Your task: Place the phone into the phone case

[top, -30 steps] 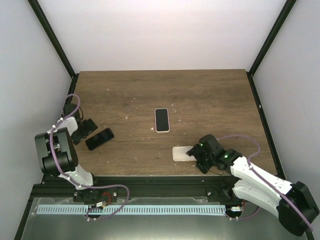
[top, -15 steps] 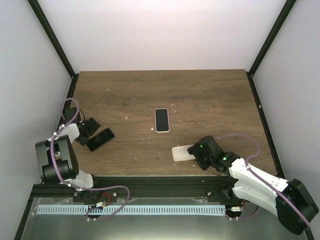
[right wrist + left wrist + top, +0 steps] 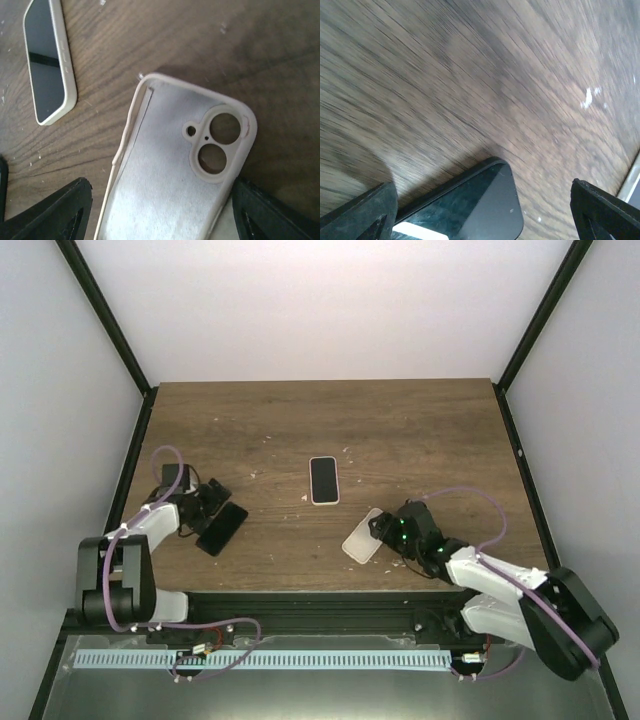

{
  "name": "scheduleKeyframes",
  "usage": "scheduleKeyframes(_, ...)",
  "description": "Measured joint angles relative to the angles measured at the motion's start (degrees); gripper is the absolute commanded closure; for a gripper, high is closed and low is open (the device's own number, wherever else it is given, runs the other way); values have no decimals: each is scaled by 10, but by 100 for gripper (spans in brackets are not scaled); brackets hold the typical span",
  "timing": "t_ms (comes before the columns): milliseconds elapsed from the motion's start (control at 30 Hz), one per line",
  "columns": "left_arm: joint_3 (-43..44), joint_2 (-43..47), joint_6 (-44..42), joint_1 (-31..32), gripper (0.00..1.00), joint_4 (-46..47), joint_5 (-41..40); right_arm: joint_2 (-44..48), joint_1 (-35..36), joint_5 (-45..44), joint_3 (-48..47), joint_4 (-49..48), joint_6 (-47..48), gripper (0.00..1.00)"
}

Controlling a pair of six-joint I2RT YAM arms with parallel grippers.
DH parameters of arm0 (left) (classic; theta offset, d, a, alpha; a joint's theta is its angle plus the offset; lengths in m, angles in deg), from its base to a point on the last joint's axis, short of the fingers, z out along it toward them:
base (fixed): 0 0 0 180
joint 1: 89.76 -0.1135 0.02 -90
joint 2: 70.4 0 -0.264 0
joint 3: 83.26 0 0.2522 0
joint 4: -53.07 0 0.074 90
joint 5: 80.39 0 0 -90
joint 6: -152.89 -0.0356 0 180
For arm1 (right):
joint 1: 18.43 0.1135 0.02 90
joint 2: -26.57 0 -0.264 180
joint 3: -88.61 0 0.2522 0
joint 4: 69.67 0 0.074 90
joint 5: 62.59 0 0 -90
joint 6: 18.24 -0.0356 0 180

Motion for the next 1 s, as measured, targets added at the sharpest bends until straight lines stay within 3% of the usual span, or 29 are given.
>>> scheduleKeyframes(267, 0, 5, 17, 91, 6, -12, -16, -144, -40, 62, -61, -96, 137, 26)
scheduleKeyframes(467, 18, 14, -24, 155, 7, -95, -85, -214, -44, 113, -103, -127, 189, 28)
scheduleKeyframes(633, 59, 28, -101, 212, 4, -186, -153, -192, -45, 131, -103, -106, 199, 27)
scheduleKeyframes(1000, 122, 0, -133, 221, 0, -257, -224, -18, -45, 123, -102, -27, 212, 25)
